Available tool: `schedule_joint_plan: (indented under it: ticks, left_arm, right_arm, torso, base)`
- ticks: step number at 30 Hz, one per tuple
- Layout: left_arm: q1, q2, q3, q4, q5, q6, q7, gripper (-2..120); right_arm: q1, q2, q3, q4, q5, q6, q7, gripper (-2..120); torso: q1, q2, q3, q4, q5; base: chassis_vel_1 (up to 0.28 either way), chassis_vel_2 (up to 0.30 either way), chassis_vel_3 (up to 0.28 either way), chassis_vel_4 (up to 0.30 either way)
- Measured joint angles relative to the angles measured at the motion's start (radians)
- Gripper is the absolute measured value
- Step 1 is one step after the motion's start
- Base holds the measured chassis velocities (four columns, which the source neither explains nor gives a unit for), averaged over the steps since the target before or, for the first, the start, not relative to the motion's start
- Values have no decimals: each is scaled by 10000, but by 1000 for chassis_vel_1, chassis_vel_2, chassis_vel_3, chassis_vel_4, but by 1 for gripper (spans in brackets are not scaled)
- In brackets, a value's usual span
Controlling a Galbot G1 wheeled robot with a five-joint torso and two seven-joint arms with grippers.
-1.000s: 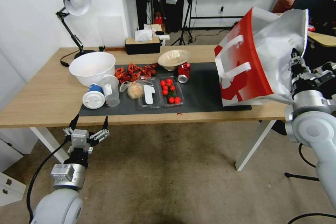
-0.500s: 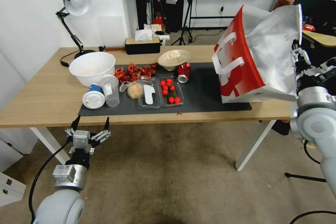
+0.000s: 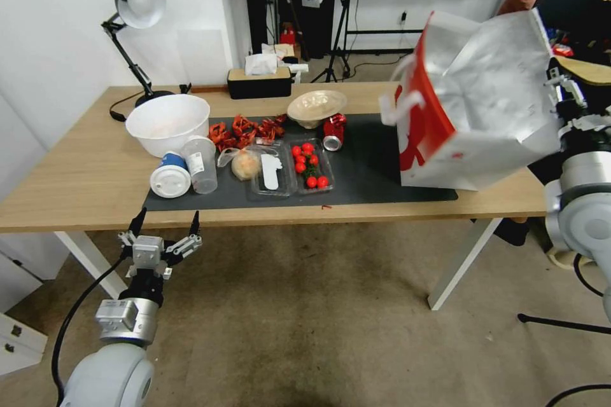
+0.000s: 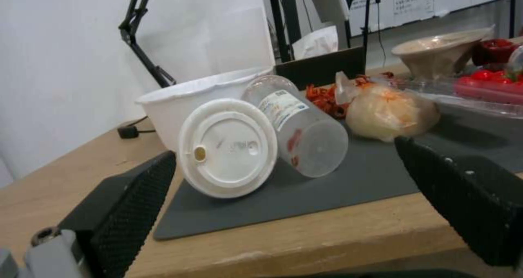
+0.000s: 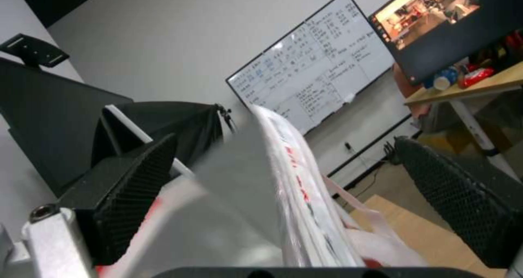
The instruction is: Pick up the food delivery bag from the floor and place it on the table.
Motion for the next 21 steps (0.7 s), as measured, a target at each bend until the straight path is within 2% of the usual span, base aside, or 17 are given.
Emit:
schedule_joint_plan:
  ticks: [14, 17, 18, 21]
  left_arm:
    - [74, -9, -41, -41, 18, -147, -105, 100]
    - [72, 2, -43, -41, 2, -228, -113, 100]
    - [72, 2, -43, -41, 2, -228, -113, 100]
    - [47, 4, -44, 0, -58, -373, -107, 100]
  right_arm:
    - [-467, -85, 337, 251, -368, 142, -978, 100]
    - [-1244, -117, 755, 617, -1587, 321, -2326, 100]
    - [-1244, -117, 755, 617, -1587, 321, -2326, 100]
    - [-2225, 159, 1133, 1303, -2783, 267, -3196, 100]
  torso:
    - [0, 0, -1, 0, 0]
    - [0, 0, 0, 2, -2]
    - [0, 0, 0, 2, -2]
    - [0, 0, -1, -5, 0]
  base:
    - [0, 0, 0, 0]
    - [0, 0, 0, 0]
    - [0, 0, 0, 0]
    - [0, 0, 0, 0]
